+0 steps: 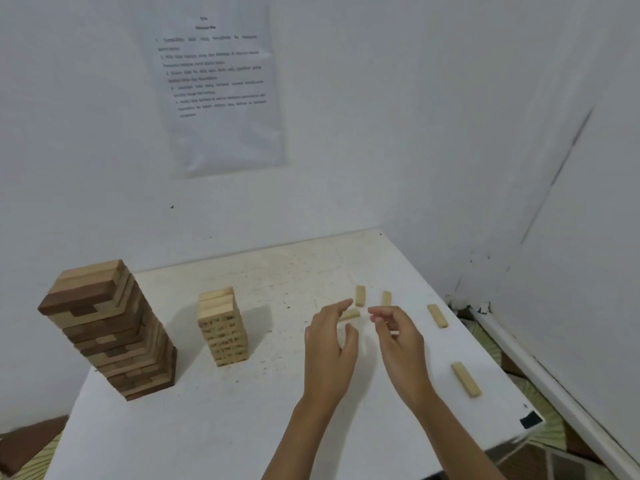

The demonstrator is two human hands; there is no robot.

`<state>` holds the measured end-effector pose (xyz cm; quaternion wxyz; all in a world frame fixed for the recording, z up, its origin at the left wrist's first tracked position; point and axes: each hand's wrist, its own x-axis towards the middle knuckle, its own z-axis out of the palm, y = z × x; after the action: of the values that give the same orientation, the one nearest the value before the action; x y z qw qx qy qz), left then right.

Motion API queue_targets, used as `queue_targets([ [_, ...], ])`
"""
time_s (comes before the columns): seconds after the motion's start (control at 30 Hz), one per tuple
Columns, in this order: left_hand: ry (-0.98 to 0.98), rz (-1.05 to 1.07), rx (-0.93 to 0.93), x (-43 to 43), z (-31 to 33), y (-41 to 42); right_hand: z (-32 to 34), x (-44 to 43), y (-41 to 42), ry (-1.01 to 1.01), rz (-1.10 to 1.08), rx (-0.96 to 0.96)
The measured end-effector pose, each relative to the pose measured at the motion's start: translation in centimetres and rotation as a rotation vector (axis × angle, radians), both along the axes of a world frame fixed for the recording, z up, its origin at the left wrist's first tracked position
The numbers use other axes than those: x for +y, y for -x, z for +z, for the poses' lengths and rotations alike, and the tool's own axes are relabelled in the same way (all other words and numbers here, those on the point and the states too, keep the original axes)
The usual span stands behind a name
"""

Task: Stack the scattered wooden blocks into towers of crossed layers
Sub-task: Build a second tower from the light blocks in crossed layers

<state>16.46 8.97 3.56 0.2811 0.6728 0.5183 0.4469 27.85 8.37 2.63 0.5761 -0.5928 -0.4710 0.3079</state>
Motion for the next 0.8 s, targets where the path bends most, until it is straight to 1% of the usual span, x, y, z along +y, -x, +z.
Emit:
queue_targets([
  [0.1,0.031,0.041,0.064,0.5,-1.7,-1.6,-1.8,-0.6,-2.3,0.026,-0.058,-0.156],
  [0.17,0.054,0.15,0.157,1.0,-3.0,-2.3,-3.0,-1.0,-3.7,0.04,-0.123,-0.301],
  [0.27,0.123,0.29,0.305,1.7,-4.1,-2.9,-4.1,-1.7,-5.3,0.057,-0.282,-0.46],
  [0.37,0.193,0.321,0.397,2.0,-4.8,-3.0,-4.6,-2.3,-6.5,0.106,-0.383,-0.57],
  [0.47,0.178,0.348,0.429,2.2,-5.6,-3.0,-4.9,-2.9,-7.4,0.183,-0.39,-0.599],
  [0.53,0.172,0.388,0.386,2.3,-5.9,-3.0,-5.1,-3.4,-7.7,0.235,-0.377,-0.61],
  [0.63,0.18,0.418,0.252,2.6,-6.2,-2.6,-5.8,-3.8,-8.0,0.279,-0.36,-0.584],
  [0.73,0.185,0.411,0.095,3.0,-6.2,-2.3,-6.2,-3.9,-8.2,0.27,-0.329,-0.48],
  [0.8,0.217,0.397,-0.088,3.0,-5.7,-2.6,-5.9,-3.7,-8.1,0.239,-0.309,-0.332],
])
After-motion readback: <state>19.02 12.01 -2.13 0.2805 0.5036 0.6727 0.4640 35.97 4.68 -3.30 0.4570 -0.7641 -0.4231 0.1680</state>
